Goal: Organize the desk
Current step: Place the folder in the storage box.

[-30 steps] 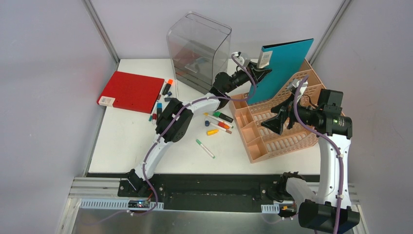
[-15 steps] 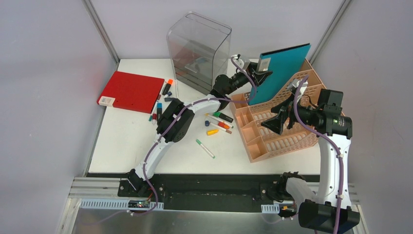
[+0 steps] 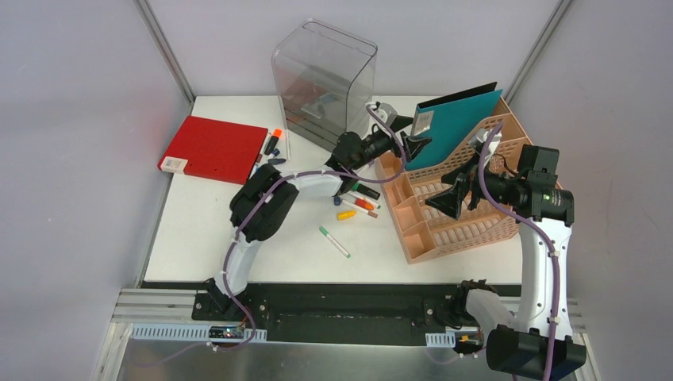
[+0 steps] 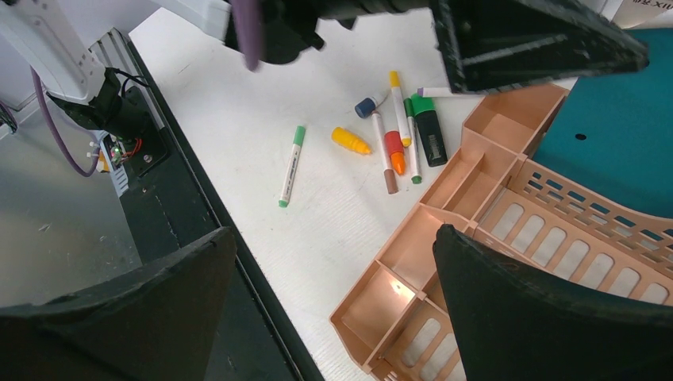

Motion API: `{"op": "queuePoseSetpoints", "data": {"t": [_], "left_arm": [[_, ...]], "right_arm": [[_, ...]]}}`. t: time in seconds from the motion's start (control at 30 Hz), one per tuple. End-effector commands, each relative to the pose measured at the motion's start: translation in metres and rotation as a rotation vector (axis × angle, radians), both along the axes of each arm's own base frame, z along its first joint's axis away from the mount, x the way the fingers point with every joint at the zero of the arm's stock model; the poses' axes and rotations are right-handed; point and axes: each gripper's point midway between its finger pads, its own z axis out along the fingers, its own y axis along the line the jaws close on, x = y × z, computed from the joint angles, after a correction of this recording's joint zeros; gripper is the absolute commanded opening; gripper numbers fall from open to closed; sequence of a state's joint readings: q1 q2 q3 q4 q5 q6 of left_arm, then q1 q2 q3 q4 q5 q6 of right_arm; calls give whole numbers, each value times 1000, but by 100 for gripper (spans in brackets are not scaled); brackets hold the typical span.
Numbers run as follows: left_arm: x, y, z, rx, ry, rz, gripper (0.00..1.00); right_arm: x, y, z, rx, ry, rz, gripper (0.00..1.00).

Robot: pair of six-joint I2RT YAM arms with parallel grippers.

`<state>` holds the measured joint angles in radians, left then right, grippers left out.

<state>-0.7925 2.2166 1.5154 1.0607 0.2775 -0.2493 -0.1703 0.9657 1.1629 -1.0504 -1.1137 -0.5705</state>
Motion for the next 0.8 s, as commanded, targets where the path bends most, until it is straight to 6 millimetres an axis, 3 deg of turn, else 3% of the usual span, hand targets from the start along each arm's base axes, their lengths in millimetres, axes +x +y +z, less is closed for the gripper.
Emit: {"op": "queuePoseSetpoints", "data": {"t": [0.0, 0.13, 0.3, 0.6, 0.77], "left_arm": [[-29, 30, 70, -39, -60, 24, 85], [-53, 44, 60, 67, 11, -22, 87], [-70, 71, 30, 212, 120, 12, 89], [-84, 149, -26, 406, 298, 220, 96], [-84, 201, -41, 402, 368, 371, 99]], "right_arm": [[-1, 3, 7, 4, -64, 28, 99], [0, 3, 6, 5, -63, 29, 99], [0, 3, 5, 9, -59, 30, 99], [0, 4, 4, 15, -55, 34, 99], [1, 4, 3, 17, -55, 33, 99]]}}
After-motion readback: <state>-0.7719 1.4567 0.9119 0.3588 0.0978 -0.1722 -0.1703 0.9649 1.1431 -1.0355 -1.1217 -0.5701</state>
